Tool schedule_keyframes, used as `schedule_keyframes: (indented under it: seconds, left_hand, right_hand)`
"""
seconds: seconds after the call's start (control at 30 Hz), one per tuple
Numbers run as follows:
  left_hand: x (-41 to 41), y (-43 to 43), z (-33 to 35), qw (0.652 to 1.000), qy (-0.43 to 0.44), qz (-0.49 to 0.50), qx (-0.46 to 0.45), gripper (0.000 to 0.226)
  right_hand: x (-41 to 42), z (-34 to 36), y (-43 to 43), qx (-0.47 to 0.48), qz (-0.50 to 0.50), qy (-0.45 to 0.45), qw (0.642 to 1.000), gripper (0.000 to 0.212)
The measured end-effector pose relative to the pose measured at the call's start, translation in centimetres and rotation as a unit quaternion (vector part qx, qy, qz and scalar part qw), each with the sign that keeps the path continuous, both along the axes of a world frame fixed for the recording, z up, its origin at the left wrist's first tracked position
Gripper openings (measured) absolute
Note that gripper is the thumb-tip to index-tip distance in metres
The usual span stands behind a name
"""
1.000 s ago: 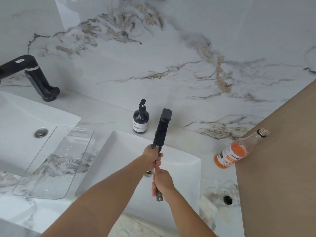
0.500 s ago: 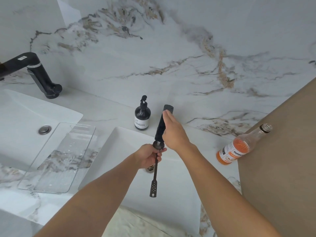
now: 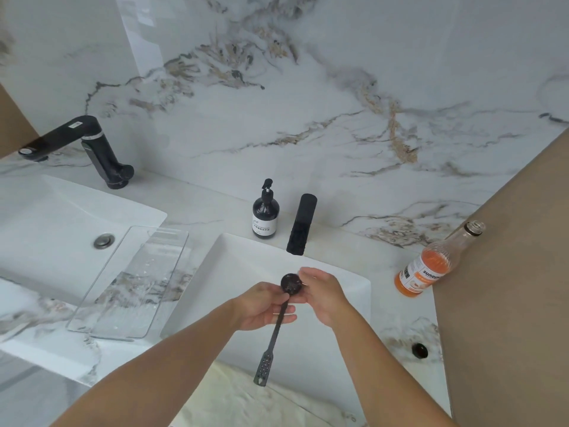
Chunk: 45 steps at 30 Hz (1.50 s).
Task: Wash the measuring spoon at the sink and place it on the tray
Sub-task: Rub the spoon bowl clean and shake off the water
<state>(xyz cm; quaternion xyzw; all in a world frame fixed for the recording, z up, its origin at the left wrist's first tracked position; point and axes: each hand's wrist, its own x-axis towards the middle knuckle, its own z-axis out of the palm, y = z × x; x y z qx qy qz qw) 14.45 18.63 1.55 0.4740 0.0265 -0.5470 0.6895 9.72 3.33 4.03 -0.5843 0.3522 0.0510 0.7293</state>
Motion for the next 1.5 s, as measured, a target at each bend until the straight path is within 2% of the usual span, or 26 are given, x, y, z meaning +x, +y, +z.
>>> schedule_keyframes:
  seconds: [0.1, 0.17, 0.23, 0.3, 0.37, 0.47, 0.5, 0.53, 0.6, 0.67, 0.77, 0.93, 1.0, 1.07, 1.13, 1.17, 1.2, 1.23, 1.27, 1.33, 1.37, 1.4, 1.47, 1.5]
  left_hand:
    - [-0.7, 0.5, 0.8, 0.999, 0.014, 0.02, -0.039, 0.03]
    - [-1.1, 0.3, 1.3, 0.999, -0.007, 0.043, -0.024, 0.026]
    - [-1.6, 0.0, 1.9, 0.996, -0.074, 0.048, 0.028, 0.029]
    - [-2.2, -0.2, 2.4, 0.983, -0.159, 0.042, 0.076, 0.035]
    - [-2.9, -0.2, 2.6, 0.97, -0.212, 0.05, 0.109, 0.039]
    - [-3.4, -0.2, 3.0, 0.968, -0.21, 0.075, 0.117, 0.04]
    - [-3.5, -0.2, 3.2, 0.967, -0.212, 0.073, 0.121, 0.04]
    - [-3.6, -0.2, 3.4, 0.967, -0.214, 0.067, 0.122, 0.04]
    - [-3.7, -0.3, 3.9, 0.964, -0.224, 0.06, 0.127, 0.04]
    - [-3.8, -0.7, 4.5, 0.96, -0.238, 0.069, 0.128, 0.041]
    - [-3.6, -1.6, 5.5, 0.956, -0.255, 0.074, 0.121, 0.04]
    - [-3.5, -1.4, 5.9, 0.933, -0.316, 0.038, 0.169, 0.043]
    - [-3.9, -1.3, 6.2, 0.915, -0.35, 0.03, 0.199, 0.052]
    - [-4.4, -1.7, 6.7, 0.922, -0.342, 0.039, 0.179, 0.056]
    - [-4.5, -2.0, 7.6, 0.943, -0.301, 0.037, 0.138, 0.057]
    - [-4.3, -2.0, 8.1, 0.94, -0.309, 0.03, 0.141, 0.057]
    - [-4.1, -1.8, 8.4, 0.92, -0.352, 0.021, 0.171, 0.058]
    - [-3.8, -1.6, 8.7, 0.879, -0.421, 0.007, 0.224, 0.058]
    - [-3.6, -1.2, 8.8, 0.812, -0.503, -0.015, 0.295, 0.056]
    - [-3.3, -0.6, 8.7, 0.629, -0.638, -0.059, 0.439, 0.046]
    - [-3.3, -0.3, 8.5, 0.555, -0.681, -0.065, 0.473, 0.042]
    - [-3.4, -0.2, 8.3, 0.502, -0.714, -0.071, 0.483, 0.04]
    - [-3.5, -0.1, 7.8, 0.455, -0.743, -0.073, 0.485, 0.044]
    - [-3.4, -0.1, 7.6, 0.451, -0.748, -0.068, 0.482, 0.046]
  right_hand:
    - [0.4, 1.3, -0.3, -0.037, 0.043, -0.031, 0.998, 0.017]
    - [0.5, 1.9, -0.2, -0.066, 0.05, -0.043, 0.996, 0.022]
    - [0.5, 2.1, -0.2, -0.054, 0.055, -0.034, 0.996, 0.032]
    - [0.4, 2.2, -0.1, -0.042, 0.072, 0.012, 0.996, 0.031]
    - [0.6, 2.4, 0.0, -0.107, 0.112, 0.056, 0.986, 0.027]
    - [0.8, 2.5, 0.4, -0.218, 0.143, 0.051, 0.964, 0.015]
    - [0.7, 2.5, 0.5, -0.202, 0.143, 0.033, 0.968, 0.013]
    - [0.6, 2.4, 0.5, -0.146, 0.137, 0.01, 0.98, 0.015]
    - [0.1, 2.2, 0.4, 0.025, 0.094, -0.043, 0.994, 0.032]
    - [-0.2, 1.8, 0.7, 0.153, 0.018, -0.085, 0.984, 0.037]
    - [-0.3, 1.3, 1.1, 0.295, -0.076, -0.119, 0.945, 0.035]
    - [0.4, 3.0, 0.4, 0.365, -0.038, -0.158, 0.917, 0.008]
    - [1.0, 3.6, 0.0, 0.384, -0.049, -0.185, 0.903, 0.022]
    - [1.4, 4.1, 0.0, 0.443, -0.067, -0.221, 0.866, 0.032]
    - [1.3, 4.1, 0.3, 0.536, -0.089, -0.267, 0.796, 0.03]
    - [1.3, 4.0, 0.5, 0.565, -0.101, -0.276, 0.771, 0.029]
    - [1.2, 4.0, 0.8, 0.574, -0.112, -0.273, 0.764, 0.029]
    - [1.3, 4.0, 1.1, 0.565, -0.125, -0.255, 0.775, 0.029]
    - [1.5, 4.1, 1.5, 0.541, -0.14, -0.224, 0.798, 0.028]
    - [2.0, 4.2, 2.2, 0.489, -0.17, -0.163, 0.84, 0.025]
    - [2.2, 4.2, 2.5, 0.478, -0.182, -0.149, 0.846, 0.024]
    - [2.3, 4.2, 2.6, 0.478, -0.192, -0.143, 0.845, 0.025]
    - [2.6, 4.3, 2.8, 0.493, -0.209, -0.143, 0.833, 0.028]
    - [2.5, 4.3, 2.8, 0.497, -0.215, -0.151, 0.827, 0.028]
